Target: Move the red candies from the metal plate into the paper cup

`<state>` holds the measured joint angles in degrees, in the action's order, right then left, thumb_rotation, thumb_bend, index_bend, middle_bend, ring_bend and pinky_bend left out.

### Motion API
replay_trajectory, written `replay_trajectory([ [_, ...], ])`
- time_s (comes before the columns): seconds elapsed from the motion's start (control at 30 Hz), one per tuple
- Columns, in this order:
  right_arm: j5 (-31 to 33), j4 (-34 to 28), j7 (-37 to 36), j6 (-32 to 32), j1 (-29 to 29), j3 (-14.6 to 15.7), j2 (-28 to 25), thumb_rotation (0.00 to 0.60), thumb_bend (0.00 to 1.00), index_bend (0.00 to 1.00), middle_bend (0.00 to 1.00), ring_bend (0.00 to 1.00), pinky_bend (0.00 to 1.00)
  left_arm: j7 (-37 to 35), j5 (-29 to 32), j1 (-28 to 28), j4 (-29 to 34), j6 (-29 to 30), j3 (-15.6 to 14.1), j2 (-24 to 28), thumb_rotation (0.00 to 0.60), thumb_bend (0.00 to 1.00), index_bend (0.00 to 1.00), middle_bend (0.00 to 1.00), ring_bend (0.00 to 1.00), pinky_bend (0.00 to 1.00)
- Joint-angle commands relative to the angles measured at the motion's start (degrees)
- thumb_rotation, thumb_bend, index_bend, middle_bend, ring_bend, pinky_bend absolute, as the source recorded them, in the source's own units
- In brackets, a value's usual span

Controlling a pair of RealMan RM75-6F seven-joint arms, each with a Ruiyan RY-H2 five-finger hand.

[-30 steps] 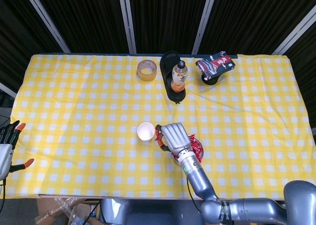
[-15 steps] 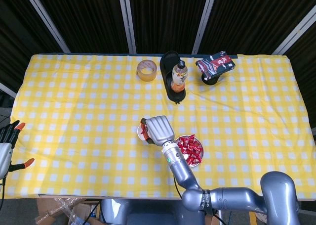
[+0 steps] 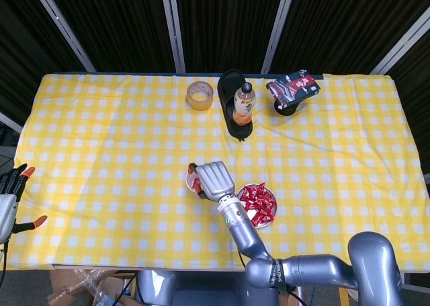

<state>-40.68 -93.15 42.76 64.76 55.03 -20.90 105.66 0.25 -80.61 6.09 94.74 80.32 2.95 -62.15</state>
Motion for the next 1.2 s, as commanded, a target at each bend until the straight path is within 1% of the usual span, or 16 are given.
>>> replay_trajectory([
  [0.03,-0.2,-0.6,0.0,0.6,0.0,0.3,-0.1,0.6,0.48,0.32,0.89,0.92,0.95,0.0,0.1,0.0,0.0,0.1,0.0,0.0,0.6,0.05,0.0,0.0,0.0,0.0],
  [0.2,-0.8,-2.6,0.7,2.6,-0.3,0.6,-1.5,0.6,0.47,0.3,0.89,0.92,0.95,-0.1,0.1,-0.2,-0.1,0.4,0.1,0.0,0.6,0.05,0.0,0.0,0.0,0.0],
  [0.33,-1.1,-6.3,2.3,4.7,-1.8,1.9,-5.4,0.6,0.44,0.29,0.89,0.92,0.95,-0.4,0.2,-0.3,-0.3,0.4,0.1,0.1,0.6,0.05,0.0,0.0,0.0,0.0],
  [0.43,-1.4,-10.2,3.0,6.4,-4.0,4.0,-9.2,0.6,0.4,0.27,0.89,0.92,0.95,-0.5,0.2,-0.3,-0.3,0.4,0.1,0.1,0.6,0.05,0.0,0.0,0.0,0.0],
  [0.5,-1.0,-12.9,3.4,7.6,-5.8,6.0,-11.6,0.6,0.39,0.26,0.89,0.92,0.95,-0.3,0.2,-0.3,-0.2,0.4,0.1,0.1,0.6,0.05,0.0,0.0,0.0,0.0],
  [0.63,-0.9,-16.4,3.7,9.1,-8.4,9.7,-14.6,0.6,0.36,0.25,0.89,0.92,0.95,0.3,0.3,-0.3,-0.1,0.6,0.1,-0.1,0.6,0.05,0.0,0.0,0.0,0.0],
  [0.73,-0.5,-17.7,4.5,9.9,-9.8,12.2,-15.8,0.6,0.36,0.25,0.89,0.92,0.95,0.4,0.3,-0.4,-0.1,0.9,0.2,-0.2,0.6,0.05,0.0,0.0,0.0,0.0],
  [0.83,-0.1,-18.2,4.3,10.4,-10.8,13.7,-15.9,0.6,0.36,0.25,0.89,0.92,0.95,0.6,0.2,-0.5,-0.1,1.2,0.2,-0.3,0.6,0.05,0.0,0.0,0.0,0.0],
  [0.97,0.2,-16.8,3.8,10.5,-12.1,15.7,-14.6,0.6,0.36,0.25,0.89,0.92,0.95,0.6,-0.1,-0.6,-0.2,1.6,0.2,-0.4,0.6,0.05,0.0,0.0,0.0,0.0],
  [1.07,0.7,-15.1,3.5,10.3,-12.6,16.3,-13.5,0.6,0.36,0.25,0.89,0.92,0.95,0.5,-0.3,-0.7,-0.4,1.8,0.1,-0.5,0.6,0.05,0.0,0.0,0.0,0.0],
  [1.2,1.4,-12.9,2.9,9.9,-13.2,16.4,-12.8,0.6,0.36,0.25,0.89,0.92,0.95,0.3,-0.6,-0.8,-0.5,2.0,0.1,-0.4,0.6,0.05,0.0,0.0,0.0,0.0],
])
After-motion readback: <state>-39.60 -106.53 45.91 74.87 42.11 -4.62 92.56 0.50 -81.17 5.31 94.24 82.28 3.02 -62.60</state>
